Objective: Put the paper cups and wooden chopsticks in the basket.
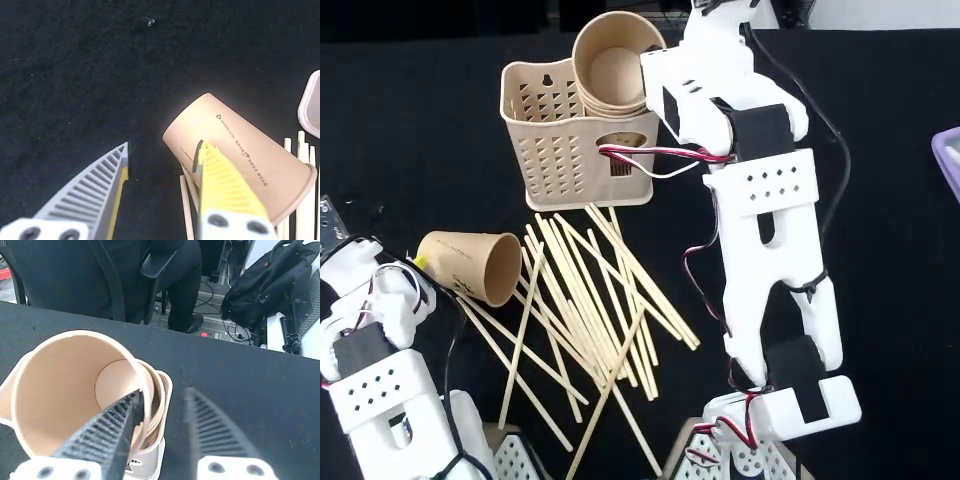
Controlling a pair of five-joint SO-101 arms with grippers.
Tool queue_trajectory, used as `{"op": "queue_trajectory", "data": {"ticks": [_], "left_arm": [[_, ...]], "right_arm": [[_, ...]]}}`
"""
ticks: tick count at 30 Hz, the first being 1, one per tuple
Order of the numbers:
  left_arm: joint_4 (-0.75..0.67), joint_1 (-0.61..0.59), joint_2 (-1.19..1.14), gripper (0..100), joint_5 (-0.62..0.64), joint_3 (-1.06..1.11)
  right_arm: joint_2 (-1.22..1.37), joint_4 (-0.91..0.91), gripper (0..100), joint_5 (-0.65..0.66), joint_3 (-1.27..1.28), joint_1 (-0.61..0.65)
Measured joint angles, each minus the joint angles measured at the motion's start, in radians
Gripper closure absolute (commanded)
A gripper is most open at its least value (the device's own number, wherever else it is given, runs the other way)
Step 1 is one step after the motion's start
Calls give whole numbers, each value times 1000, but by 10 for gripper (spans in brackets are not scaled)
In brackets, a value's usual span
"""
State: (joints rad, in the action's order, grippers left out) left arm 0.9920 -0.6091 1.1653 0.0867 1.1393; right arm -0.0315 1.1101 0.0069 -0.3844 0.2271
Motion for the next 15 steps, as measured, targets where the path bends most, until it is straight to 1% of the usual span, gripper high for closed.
{"op": "queue_trajectory", "data": {"ticks": [7,15], "left_arm": [[0,0,0,776,0,0],[0,0,0,776,0,0]], "right_arm": [[2,-5,819,0,0,0],[92,-123,819,0,0,0]]}}
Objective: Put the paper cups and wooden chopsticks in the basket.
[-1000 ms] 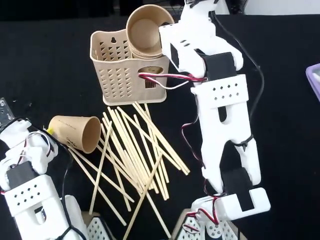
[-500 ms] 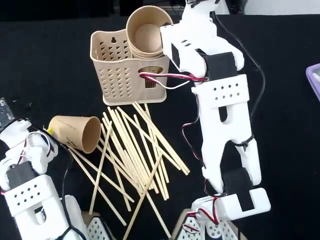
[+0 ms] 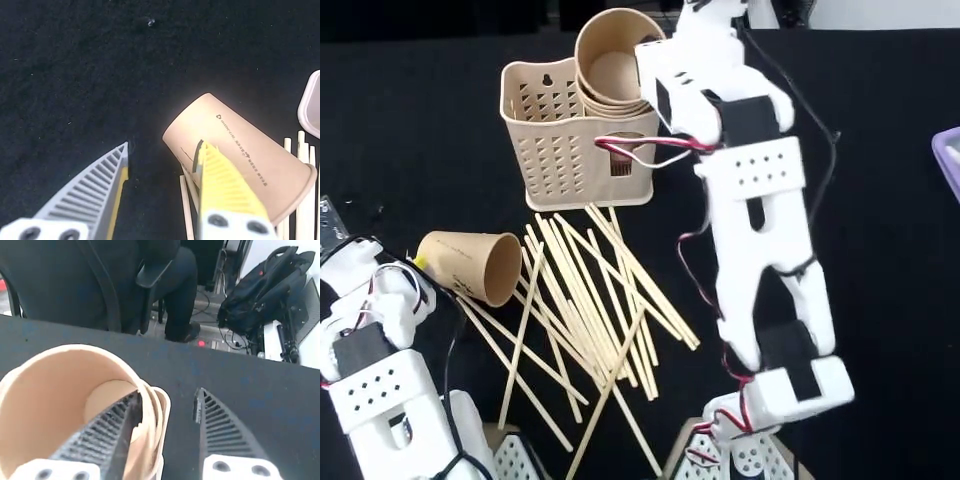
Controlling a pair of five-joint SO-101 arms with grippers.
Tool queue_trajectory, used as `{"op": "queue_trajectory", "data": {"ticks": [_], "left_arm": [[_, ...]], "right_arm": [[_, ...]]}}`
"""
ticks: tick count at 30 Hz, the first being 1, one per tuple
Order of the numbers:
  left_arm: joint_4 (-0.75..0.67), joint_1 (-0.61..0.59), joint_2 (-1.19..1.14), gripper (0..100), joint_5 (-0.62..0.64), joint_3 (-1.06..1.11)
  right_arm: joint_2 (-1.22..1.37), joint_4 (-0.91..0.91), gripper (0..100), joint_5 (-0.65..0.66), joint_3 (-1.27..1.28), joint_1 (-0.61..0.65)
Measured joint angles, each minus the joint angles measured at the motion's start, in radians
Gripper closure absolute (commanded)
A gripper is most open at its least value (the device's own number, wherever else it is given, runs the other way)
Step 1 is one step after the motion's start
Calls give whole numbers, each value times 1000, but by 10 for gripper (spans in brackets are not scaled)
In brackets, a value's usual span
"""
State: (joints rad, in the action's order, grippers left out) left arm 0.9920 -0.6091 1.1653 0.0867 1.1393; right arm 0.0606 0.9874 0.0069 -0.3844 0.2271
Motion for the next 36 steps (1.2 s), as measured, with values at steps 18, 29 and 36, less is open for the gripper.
{"op": "queue_trajectory", "data": {"ticks": [18,29,36], "left_arm": [[0,0,0,776,0,0],[0,0,0,776,0,0],[0,0,0,776,0,0]], "right_arm": [[21,-61,819,0,0,0],[-169,308,819,2,-26,69],[-255,453,815,2,-26,83]]}}
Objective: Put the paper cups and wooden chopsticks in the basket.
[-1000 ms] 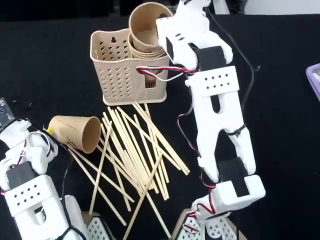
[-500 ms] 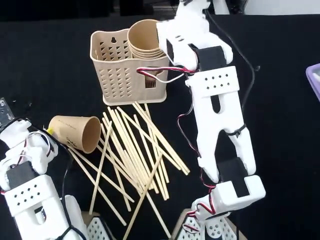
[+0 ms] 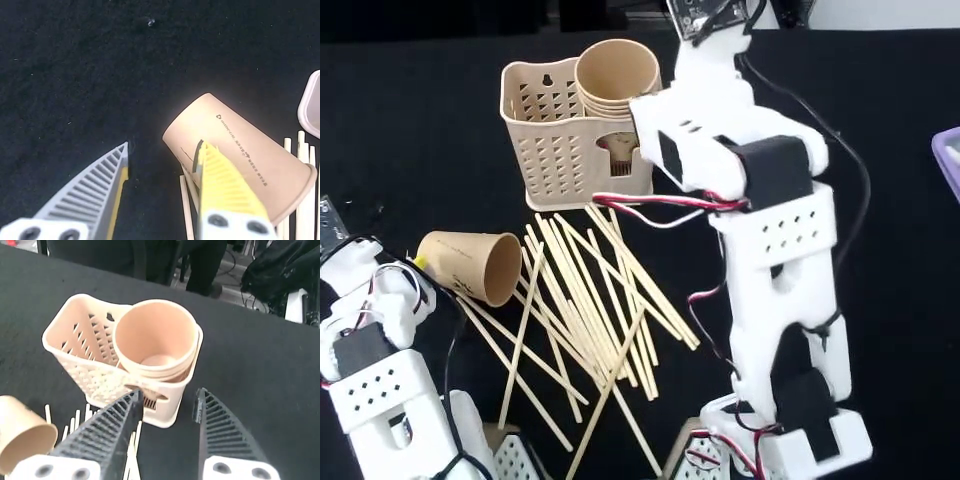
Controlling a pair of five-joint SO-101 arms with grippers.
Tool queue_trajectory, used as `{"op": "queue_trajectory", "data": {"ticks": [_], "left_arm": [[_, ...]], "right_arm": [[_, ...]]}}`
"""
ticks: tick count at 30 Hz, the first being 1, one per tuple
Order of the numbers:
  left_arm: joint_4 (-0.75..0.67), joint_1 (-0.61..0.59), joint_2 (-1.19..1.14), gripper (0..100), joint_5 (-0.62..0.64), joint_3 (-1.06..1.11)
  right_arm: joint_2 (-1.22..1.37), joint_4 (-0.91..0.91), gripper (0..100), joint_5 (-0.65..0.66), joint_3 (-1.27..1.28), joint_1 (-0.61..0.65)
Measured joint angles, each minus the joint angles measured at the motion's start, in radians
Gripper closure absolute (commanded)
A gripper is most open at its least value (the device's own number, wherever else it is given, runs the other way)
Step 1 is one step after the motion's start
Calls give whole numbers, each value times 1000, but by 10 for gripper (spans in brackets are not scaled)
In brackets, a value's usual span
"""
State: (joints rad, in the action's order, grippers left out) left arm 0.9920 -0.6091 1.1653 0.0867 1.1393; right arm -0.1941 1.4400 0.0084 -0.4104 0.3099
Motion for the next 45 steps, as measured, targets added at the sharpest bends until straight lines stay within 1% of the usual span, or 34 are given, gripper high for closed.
{"op": "queue_trajectory", "data": {"ticks": [7,10,13,18,21,24,26,29,33,35,38,42,45], "left_arm": [[0,0,0,772,0,0],[0,0,0,771,3,-38],[34,5,-2,771,3,-95],[158,106,-2,770,-26,-219],[239,213,0,737,-98,-290],[305,318,0,730,-173,-316],[327,358,0,730,-199,-319],[324,390,0,730,-213,-318],[253,423,0,730,-232,-233],[218,423,-2,730,-272,-180],[192,404,-2,730,-304,-167],[186,373,-2,730,-367,-157],[186,368,-14,730,-390,-135]], "right_arm": [[-51,138,815,9,-9,-8],[-68,195,815,74,-9,-74],[-68,249,815,120,0,-140],[-68,252,815,132,169,-250],[-68,213,815,135,279,-310],[-68,169,815,149,361,-358],[-68,143,815,180,405,-385],[-68,124,815,210,443,-404],[-68,123,815,219,462,-407],[-68,123,815,221,474,-407],[-68,123,815,221,486,-407],[-68,123,815,221,486,-407],[-68,123,815,221,486,-407]]}}
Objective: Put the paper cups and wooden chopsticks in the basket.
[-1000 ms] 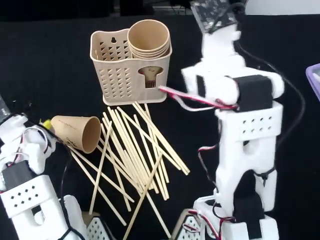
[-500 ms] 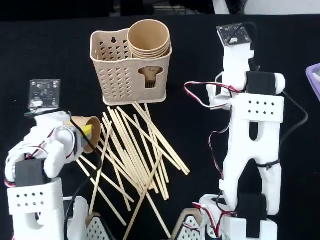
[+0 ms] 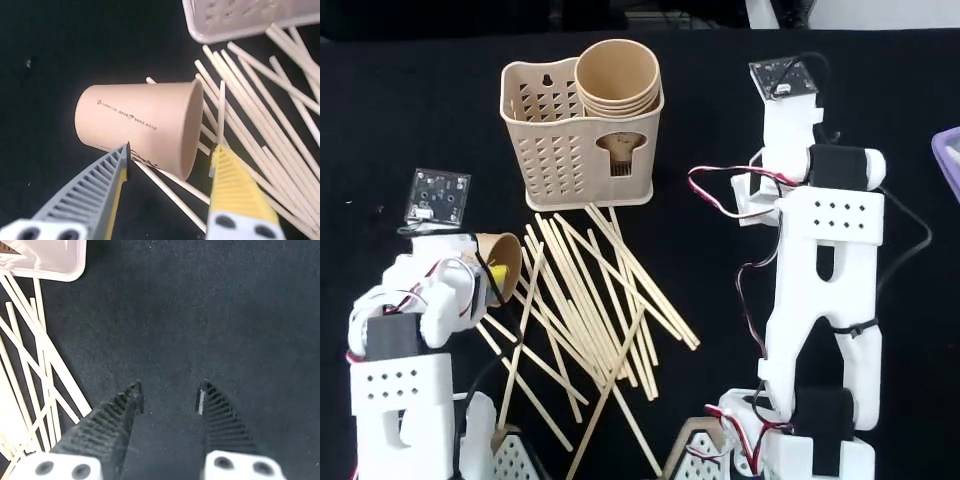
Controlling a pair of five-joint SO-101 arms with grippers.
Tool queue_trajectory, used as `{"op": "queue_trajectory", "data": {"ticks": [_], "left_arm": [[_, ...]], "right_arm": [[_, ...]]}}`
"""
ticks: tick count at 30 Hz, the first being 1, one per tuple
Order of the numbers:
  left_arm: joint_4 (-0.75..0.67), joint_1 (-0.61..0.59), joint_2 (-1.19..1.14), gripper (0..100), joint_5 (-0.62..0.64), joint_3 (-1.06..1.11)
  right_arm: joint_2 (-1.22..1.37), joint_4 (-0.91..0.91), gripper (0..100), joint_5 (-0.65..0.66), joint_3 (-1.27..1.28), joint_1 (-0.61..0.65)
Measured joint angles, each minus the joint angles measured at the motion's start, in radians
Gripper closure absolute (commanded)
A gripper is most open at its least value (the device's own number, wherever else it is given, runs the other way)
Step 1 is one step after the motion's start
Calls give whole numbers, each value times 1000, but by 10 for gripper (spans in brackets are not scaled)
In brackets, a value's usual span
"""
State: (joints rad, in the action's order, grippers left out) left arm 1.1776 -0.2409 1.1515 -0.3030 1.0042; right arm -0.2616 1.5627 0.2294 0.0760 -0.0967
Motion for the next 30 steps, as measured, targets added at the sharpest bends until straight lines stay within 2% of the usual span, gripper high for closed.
{"op": "queue_trajectory", "data": {"ticks": [6,11,16,19,21,30], "left_arm": [[-66,-5,-103,730,-5,0],[-68,-5,-203,737,-6,-40],[-68,-5,-278,821,-68,-63],[-64,-5,-281,904,-84,-91],[-48,-5,-281,967,-86,-115],[97,-15,-288,970,-87,-311]], "right_arm": [[0,0,817,0,0,0],[0,5,815,0,0,0],[0,12,815,0,0,0],[0,12,815,0,0,0],[0,12,815,0,0,0],[0,12,815,0,8,0]]}}
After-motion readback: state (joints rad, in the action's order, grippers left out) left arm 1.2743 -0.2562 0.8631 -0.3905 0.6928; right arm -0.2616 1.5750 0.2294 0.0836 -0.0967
